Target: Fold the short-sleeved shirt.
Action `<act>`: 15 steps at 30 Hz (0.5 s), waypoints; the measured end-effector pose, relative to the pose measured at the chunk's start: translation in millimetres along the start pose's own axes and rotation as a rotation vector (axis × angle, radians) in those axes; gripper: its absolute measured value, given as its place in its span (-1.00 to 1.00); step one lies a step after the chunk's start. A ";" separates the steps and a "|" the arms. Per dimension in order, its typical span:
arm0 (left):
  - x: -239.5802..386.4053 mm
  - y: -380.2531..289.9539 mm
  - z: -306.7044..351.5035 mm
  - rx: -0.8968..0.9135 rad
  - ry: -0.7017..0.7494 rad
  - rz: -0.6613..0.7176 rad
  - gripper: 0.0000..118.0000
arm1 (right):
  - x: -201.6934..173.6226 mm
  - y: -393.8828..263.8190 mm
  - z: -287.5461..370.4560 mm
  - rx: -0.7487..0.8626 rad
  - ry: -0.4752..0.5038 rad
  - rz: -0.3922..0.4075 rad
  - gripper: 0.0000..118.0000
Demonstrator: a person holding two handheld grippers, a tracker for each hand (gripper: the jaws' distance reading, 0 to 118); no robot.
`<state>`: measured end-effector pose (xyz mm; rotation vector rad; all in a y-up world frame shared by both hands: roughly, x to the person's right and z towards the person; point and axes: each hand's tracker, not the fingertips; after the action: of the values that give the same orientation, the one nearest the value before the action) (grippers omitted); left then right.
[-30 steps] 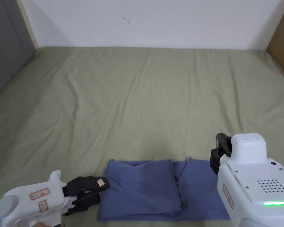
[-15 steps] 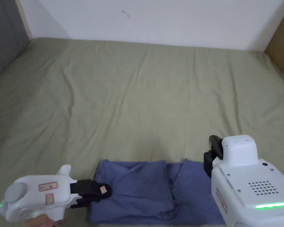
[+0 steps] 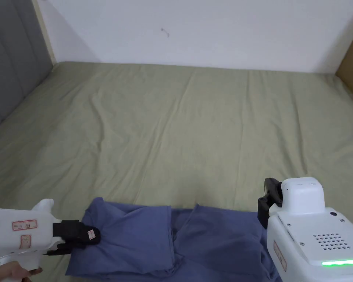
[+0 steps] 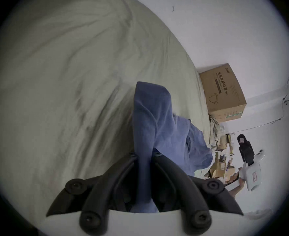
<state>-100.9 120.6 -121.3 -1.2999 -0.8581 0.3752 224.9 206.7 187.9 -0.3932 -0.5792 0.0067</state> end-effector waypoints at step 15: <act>243.4 -27.9 -51.7 -0.001 0.070 -0.404 -0.85 | 53.1 -7.4 11.2 0.004 -0.031 -0.113 -0.98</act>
<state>88.6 244.0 -13.8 -1.1004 -1.0342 0.0103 262.7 210.0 227.4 -0.3571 -0.6315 -0.0943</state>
